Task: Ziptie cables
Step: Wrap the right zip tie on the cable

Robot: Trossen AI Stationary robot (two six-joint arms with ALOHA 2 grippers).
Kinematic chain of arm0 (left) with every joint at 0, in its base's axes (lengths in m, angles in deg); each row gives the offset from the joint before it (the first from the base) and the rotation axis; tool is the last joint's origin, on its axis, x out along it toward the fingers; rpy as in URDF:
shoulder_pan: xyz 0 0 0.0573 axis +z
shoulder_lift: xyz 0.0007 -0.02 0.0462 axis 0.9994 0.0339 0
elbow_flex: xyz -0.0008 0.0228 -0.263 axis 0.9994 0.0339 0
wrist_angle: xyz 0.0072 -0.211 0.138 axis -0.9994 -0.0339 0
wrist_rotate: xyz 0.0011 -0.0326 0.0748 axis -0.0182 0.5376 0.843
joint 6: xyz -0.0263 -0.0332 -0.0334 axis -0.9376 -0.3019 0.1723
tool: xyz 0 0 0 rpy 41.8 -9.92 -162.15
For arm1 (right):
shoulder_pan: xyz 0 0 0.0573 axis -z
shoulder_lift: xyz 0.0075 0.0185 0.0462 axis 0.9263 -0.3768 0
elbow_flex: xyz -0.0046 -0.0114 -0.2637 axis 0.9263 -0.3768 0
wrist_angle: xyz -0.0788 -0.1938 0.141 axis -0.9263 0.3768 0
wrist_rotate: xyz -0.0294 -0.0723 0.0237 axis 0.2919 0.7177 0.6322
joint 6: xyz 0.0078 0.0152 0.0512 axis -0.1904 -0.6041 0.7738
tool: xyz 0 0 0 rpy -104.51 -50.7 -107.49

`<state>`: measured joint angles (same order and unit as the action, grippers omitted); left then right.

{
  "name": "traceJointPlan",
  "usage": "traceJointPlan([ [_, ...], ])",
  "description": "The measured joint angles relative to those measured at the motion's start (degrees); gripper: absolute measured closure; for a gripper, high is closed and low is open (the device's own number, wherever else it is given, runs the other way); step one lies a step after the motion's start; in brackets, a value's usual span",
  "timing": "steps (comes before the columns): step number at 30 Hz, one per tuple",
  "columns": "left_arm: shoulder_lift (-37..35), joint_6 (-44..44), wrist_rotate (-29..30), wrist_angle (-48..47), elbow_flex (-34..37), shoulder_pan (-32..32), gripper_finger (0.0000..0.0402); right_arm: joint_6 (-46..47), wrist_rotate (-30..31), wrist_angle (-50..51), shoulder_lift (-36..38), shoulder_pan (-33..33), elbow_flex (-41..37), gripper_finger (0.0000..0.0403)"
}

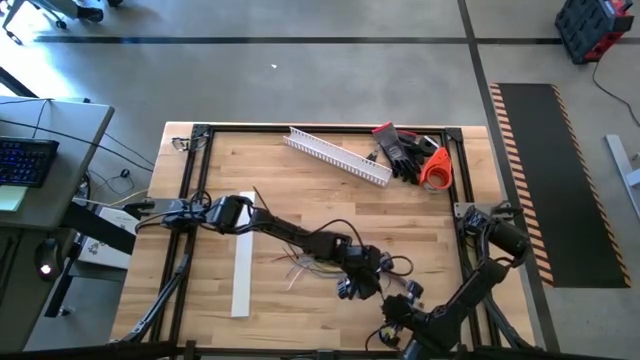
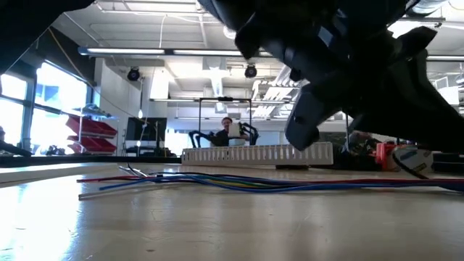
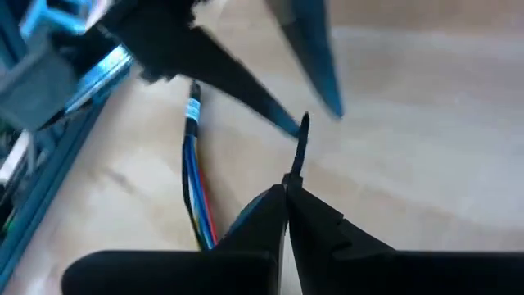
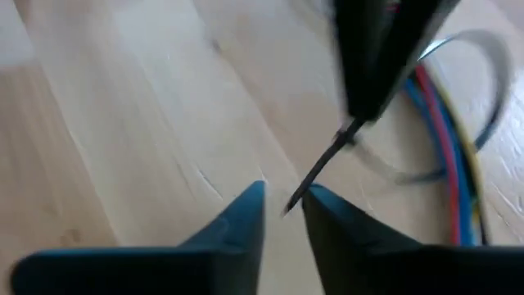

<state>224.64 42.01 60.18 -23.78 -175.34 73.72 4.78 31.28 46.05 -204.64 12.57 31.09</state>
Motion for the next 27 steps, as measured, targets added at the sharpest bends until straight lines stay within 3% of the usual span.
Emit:
traceJointPlan([
  [6,-0.84,2.93,6.62,-11.37,-6.37,-0.68,0.0401,-3.97,-8.19,4.09,0.02,2.40,1.11,0.0251],
  [15,-0.88,3.15,6.57,-16.89,-7.98,-0.68,0.0401,7.80,-7.62,23.42,1.50,0.21,5.73,0.0242],
  [19,-1.75,1.29,6.02,-20.07,-7.98,-0.53,0.0401,10.84,-8.16,21.73,4.43,-0.62,1.35,0.0242],
  [21,-2.96,-1.64,2.24,-21.50,-7.98,0.02,0.0401,10.94,-8.17,19.44,7.12,-0.56,-2.19,0.0242],
  [23,-4.61,-4.41,-2.07,-24.43,-7.98,1.24,0.0401,8.36,-9.04,15.96,10.45,0.33,-6.65,0.0242],
  [27,-7.51,-11.85,-3.60,-31.44,-7.70,5.35,0.0401,-0.68,-13.24,2.94,18.36,3.61,-16.72,0.0242],
])
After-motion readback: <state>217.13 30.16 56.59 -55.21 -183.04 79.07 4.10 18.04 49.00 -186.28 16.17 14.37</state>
